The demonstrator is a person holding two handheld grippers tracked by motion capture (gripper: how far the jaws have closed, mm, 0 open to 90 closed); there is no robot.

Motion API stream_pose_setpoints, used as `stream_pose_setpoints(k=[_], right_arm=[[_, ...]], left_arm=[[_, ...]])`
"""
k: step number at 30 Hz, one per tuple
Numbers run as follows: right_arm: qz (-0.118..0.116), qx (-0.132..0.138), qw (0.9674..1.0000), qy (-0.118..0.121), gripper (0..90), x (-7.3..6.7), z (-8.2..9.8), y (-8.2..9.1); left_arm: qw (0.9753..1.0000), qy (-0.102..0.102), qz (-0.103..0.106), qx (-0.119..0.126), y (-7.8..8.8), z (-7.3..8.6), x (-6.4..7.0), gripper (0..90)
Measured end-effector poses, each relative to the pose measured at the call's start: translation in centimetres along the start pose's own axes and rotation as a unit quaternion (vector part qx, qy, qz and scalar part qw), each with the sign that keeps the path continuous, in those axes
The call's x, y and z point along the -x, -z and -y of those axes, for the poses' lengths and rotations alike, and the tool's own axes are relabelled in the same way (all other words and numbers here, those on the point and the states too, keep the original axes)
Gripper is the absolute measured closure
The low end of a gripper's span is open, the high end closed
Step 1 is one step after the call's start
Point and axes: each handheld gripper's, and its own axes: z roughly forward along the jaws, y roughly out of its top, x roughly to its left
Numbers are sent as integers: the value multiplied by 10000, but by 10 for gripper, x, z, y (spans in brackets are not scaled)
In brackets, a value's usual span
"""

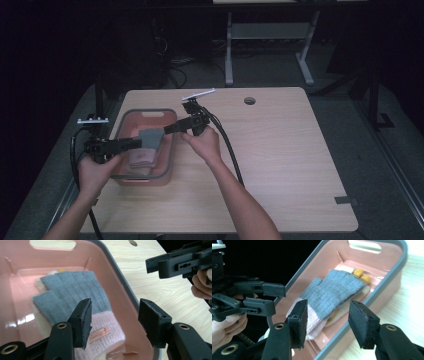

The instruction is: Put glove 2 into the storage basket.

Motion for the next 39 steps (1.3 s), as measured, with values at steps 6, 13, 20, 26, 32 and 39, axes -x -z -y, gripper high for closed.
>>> stream_pose_setpoints(k=[6, 13, 20, 26, 32, 39], right_arm=[[32, 129, 9999, -17, 488, 4, 3, 16], [96, 190, 9997, -73, 473, 11, 8, 31], [152, 276, 9994, -162, 457, 19, 14, 48], [192, 310, 9991, -208, 445, 26, 19, 60], [235, 316, 9988, -282, 423, 31, 24, 71], [254, 366, 9985, -316, 399, 36, 30, 84]], left_arm=[[9999, -81, 112, -10, -7, -3, 11, 423], [9995, -157, 272, -5, -13, -6, 23, 410], [9991, -244, 350, -20, -20, -8, 35, 383], [9984, -380, 415, -68, -27, -9, 45, 370], [9980, -436, 454, -89, -32, -8, 54, 358], [9971, -526, 535, -104, -39, -8, 63, 354]])
